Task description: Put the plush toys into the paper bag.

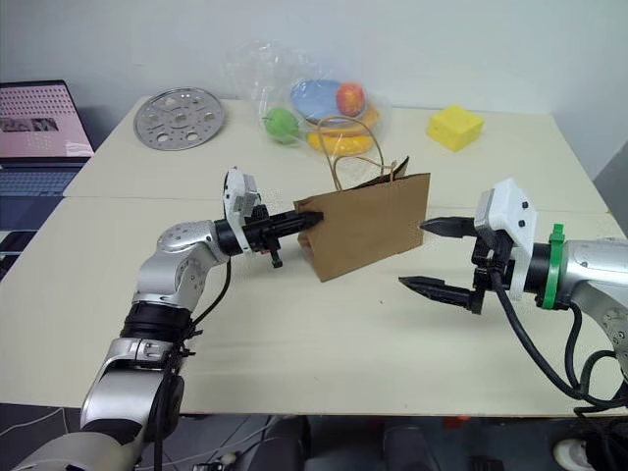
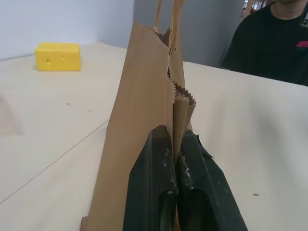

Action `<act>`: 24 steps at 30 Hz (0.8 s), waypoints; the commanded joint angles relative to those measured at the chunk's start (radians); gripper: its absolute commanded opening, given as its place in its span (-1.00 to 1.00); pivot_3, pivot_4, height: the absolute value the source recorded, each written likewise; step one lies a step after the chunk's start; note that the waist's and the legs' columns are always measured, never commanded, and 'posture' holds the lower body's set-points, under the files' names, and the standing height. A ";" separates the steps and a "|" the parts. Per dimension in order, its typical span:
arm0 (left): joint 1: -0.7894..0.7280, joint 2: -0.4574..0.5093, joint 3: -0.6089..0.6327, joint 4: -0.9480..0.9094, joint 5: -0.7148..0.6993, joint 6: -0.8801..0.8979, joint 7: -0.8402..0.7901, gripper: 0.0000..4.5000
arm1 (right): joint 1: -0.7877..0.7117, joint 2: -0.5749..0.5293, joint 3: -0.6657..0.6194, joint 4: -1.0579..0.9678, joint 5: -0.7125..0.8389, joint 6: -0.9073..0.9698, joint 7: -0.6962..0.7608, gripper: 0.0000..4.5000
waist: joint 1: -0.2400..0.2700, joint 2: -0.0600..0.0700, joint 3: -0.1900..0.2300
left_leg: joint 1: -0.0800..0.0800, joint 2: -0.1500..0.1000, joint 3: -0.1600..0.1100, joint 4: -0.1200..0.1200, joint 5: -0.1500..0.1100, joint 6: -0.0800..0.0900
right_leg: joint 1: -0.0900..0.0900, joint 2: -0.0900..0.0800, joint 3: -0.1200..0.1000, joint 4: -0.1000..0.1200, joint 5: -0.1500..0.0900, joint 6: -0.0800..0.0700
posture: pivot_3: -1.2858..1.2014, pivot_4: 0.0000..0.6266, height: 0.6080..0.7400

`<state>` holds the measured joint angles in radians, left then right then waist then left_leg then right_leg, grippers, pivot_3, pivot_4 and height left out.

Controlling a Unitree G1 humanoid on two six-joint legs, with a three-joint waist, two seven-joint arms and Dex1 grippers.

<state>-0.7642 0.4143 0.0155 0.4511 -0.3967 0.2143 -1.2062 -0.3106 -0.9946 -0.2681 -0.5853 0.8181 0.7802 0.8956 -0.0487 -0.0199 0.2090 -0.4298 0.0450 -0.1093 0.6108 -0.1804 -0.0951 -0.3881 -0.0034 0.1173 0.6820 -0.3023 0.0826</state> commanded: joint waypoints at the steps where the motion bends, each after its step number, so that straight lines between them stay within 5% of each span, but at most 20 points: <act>1: -0.047 0.015 -0.005 -0.005 -0.027 0.007 -0.086 -0.99 | 0.043 -0.055 -0.146 -0.029 0.072 0.039 0.034 1.00 | 0.002 0.000 0.000 | 0.000 0.000 0.000 0.000 0.000 0.000 | 0.000 0.000 0.000 0.000 0.000 0.000 | 0.03 -0.52 1.00; 8: -0.109 -0.016 -0.069 0.085 0.045 -0.080 -0.182 -0.99 | 0.213 -0.095 -0.368 -0.076 0.103 0.116 0.023 1.00 | 0.011 0.000 0.000 | 0.000 0.000 0.000 0.000 0.000 0.000 | 0.001 0.000 0.000 0.000 0.000 0.000 | 0.03 -0.52 1.00; 14: -0.141 -0.025 -0.092 0.180 0.097 -0.124 -0.179 -0.99 | 0.234 -0.078 -0.351 -0.107 0.126 0.115 -0.018 1.00 | 0.011 0.000 0.000 | 0.001 0.000 0.000 0.001 0.000 0.001 | 0.001 0.000 0.001 0.000 0.000 0.000 | 0.03 -0.52 1.00; 18: -0.116 0.018 -0.067 0.115 0.075 -0.087 -0.191 -0.63 | 0.220 -0.084 -0.323 -0.085 0.113 0.097 -0.017 1.00 | 0.010 0.000 0.000 | 0.001 0.000 0.000 0.001 0.000 0.001 | 0.002 0.000 0.001 0.000 0.000 0.000 | 0.03 -0.52 1.00; 24: -0.013 0.116 -0.021 -0.074 0.031 0.015 -0.160 0.25 | 0.197 -0.098 -0.280 -0.037 0.079 0.057 0.012 1.00 | 0.002 0.000 0.000 | 0.001 0.000 0.000 0.001 0.000 0.001 | 0.001 0.000 0.001 0.000 0.000 0.000 | 0.03 -0.52 1.00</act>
<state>-0.7825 0.5130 -0.0326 0.4509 -0.3364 0.2086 -1.3793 -0.0969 -1.0749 -0.5422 -0.6212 0.9036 0.8634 0.8941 -0.0472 -0.0198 0.2088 -0.4286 0.0452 -0.1093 0.6117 -0.1800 -0.0944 -0.3866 -0.0030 0.1179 0.6823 -0.3023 0.0826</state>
